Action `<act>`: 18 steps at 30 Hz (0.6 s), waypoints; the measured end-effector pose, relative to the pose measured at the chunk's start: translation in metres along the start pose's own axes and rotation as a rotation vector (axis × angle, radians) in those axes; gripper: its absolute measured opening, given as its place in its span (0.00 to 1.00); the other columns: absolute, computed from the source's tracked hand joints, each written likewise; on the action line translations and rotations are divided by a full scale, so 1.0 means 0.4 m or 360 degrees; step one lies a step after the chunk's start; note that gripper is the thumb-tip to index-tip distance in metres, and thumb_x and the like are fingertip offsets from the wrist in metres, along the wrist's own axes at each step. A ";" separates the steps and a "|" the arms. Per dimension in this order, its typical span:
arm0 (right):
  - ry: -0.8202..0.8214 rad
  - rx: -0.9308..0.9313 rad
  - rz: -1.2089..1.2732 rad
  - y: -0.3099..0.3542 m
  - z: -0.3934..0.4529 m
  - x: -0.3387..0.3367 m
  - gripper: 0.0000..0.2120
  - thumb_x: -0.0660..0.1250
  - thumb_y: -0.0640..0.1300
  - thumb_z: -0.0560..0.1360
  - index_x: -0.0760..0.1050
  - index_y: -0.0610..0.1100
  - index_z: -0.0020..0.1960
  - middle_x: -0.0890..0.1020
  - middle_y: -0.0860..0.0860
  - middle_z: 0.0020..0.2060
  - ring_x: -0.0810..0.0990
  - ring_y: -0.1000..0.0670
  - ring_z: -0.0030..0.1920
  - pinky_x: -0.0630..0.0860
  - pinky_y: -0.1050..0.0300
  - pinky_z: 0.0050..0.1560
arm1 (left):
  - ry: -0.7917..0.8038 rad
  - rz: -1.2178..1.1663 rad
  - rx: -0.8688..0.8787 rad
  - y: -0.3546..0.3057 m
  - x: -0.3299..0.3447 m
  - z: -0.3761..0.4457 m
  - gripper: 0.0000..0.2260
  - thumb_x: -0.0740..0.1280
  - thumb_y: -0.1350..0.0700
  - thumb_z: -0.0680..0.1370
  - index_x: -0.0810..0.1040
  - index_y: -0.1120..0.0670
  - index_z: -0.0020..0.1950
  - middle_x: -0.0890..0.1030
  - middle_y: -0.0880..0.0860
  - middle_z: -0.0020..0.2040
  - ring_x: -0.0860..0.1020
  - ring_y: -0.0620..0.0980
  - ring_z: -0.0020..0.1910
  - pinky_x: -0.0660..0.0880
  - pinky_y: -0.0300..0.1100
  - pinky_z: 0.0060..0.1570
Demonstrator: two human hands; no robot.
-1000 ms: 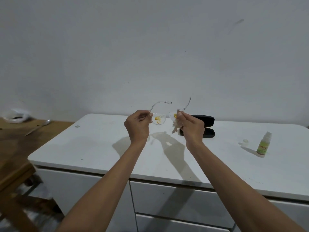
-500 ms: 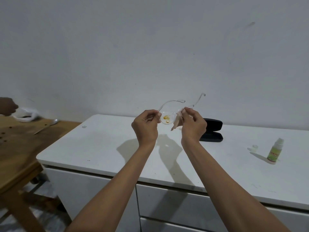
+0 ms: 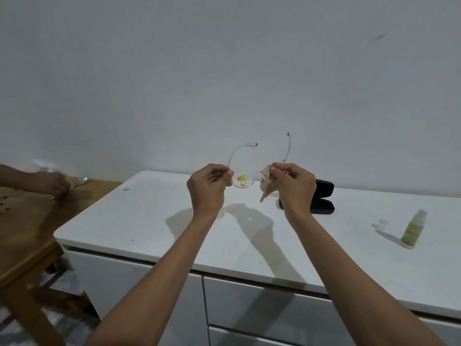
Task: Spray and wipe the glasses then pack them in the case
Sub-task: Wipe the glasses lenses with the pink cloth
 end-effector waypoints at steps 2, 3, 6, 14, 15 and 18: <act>-0.0203 -0.0004 0.0159 0.006 -0.012 0.011 0.08 0.74 0.39 0.74 0.85 0.52 0.41 0.86 0.57 0.37 0.82 0.57 0.39 0.76 0.66 0.45 | -0.0008 -0.0018 0.0036 -0.015 0.010 -0.006 0.05 0.76 0.66 0.73 0.85 0.57 0.42 0.85 0.54 0.33 0.85 0.57 0.34 0.84 0.50 0.43; -0.0288 0.0016 0.0243 0.007 -0.017 0.019 0.08 0.74 0.39 0.74 0.84 0.52 0.42 0.86 0.56 0.39 0.82 0.57 0.40 0.77 0.64 0.46 | -0.0017 -0.0026 0.0063 -0.023 0.014 -0.010 0.04 0.76 0.66 0.73 0.84 0.58 0.42 0.85 0.53 0.33 0.84 0.56 0.34 0.84 0.49 0.43; -0.0403 0.0144 0.0457 0.001 -0.020 0.049 0.07 0.74 0.38 0.76 0.84 0.49 0.43 0.86 0.51 0.43 0.84 0.52 0.44 0.81 0.57 0.50 | -0.0052 -0.0043 0.0155 -0.047 0.026 -0.022 0.03 0.76 0.67 0.73 0.84 0.61 0.43 0.84 0.54 0.34 0.83 0.51 0.32 0.84 0.47 0.41; 0.0166 0.0380 0.0451 -0.028 0.014 0.072 0.08 0.73 0.32 0.76 0.84 0.43 0.42 0.84 0.46 0.39 0.83 0.51 0.35 0.81 0.60 0.34 | -0.0109 0.0004 0.0210 -0.061 0.007 -0.004 0.03 0.76 0.66 0.73 0.85 0.64 0.45 0.85 0.55 0.35 0.83 0.49 0.32 0.83 0.45 0.40; 0.0235 0.0371 0.0400 -0.029 0.016 0.062 0.08 0.73 0.31 0.75 0.84 0.42 0.42 0.83 0.46 0.36 0.82 0.50 0.32 0.79 0.60 0.32 | -0.0084 0.0034 0.0212 -0.059 0.004 0.003 0.02 0.76 0.66 0.74 0.85 0.63 0.45 0.85 0.55 0.35 0.83 0.51 0.32 0.83 0.46 0.40; 0.0380 0.0287 0.0276 -0.022 0.016 0.035 0.07 0.75 0.33 0.74 0.85 0.43 0.40 0.83 0.44 0.30 0.81 0.46 0.31 0.81 0.57 0.33 | -0.0021 0.0109 0.0218 -0.054 -0.004 0.015 0.01 0.76 0.66 0.74 0.85 0.63 0.44 0.85 0.58 0.34 0.83 0.56 0.32 0.81 0.44 0.39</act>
Point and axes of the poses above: each hand's wrist, its own z-axis towards the middle knuckle, its own x-axis out of the palm, y = z × x, the point moved 6 cm from there along z, towards the middle knuckle
